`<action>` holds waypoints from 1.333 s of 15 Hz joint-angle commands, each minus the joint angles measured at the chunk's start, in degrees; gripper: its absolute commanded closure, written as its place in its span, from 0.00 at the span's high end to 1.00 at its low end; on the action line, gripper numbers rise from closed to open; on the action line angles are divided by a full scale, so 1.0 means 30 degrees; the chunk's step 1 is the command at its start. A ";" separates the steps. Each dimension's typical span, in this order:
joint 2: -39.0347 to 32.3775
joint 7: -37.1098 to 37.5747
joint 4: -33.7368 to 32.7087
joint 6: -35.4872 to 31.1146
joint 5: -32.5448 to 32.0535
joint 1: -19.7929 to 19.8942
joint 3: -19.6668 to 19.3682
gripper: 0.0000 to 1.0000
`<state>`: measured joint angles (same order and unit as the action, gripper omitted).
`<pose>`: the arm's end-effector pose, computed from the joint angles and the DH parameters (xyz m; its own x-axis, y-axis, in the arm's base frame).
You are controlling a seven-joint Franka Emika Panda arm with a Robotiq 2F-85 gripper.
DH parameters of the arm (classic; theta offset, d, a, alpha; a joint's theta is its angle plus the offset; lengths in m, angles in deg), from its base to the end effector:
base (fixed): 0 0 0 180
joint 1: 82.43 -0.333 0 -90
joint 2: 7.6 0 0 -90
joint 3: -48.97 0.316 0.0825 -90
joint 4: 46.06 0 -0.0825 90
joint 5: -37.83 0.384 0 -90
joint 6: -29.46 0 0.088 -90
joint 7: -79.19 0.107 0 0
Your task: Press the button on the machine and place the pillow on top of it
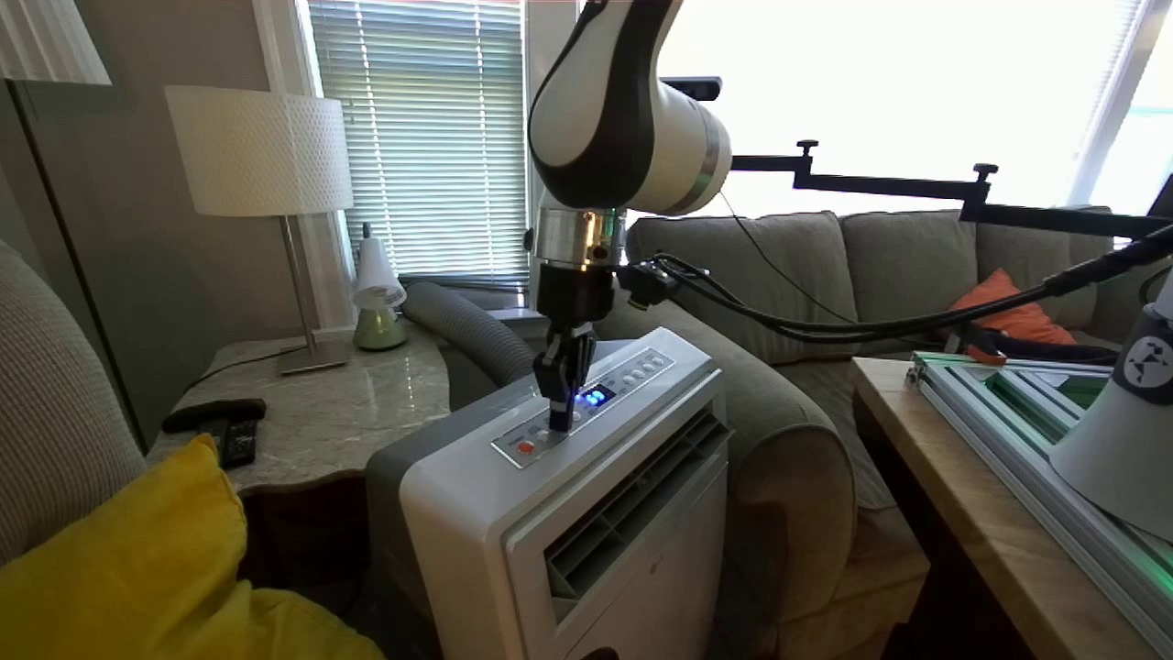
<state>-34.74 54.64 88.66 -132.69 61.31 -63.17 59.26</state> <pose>0.4929 -0.0916 0.1318 0.9888 -0.1426 0.0432 -0.1312 -0.9707 -0.2011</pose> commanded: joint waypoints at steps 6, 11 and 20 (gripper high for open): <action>-0.0744 0.0619 -0.0470 0.0450 -0.0669 0.0071 -0.0339 0.00; -0.0867 0.0719 -0.0578 0.0646 -0.0687 0.0019 -0.0455 0.00; -0.0449 0.0842 -0.0429 0.0644 -0.0704 -0.0145 -0.0445 0.00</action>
<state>-34.95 55.27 88.01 -131.43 61.31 -63.23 58.96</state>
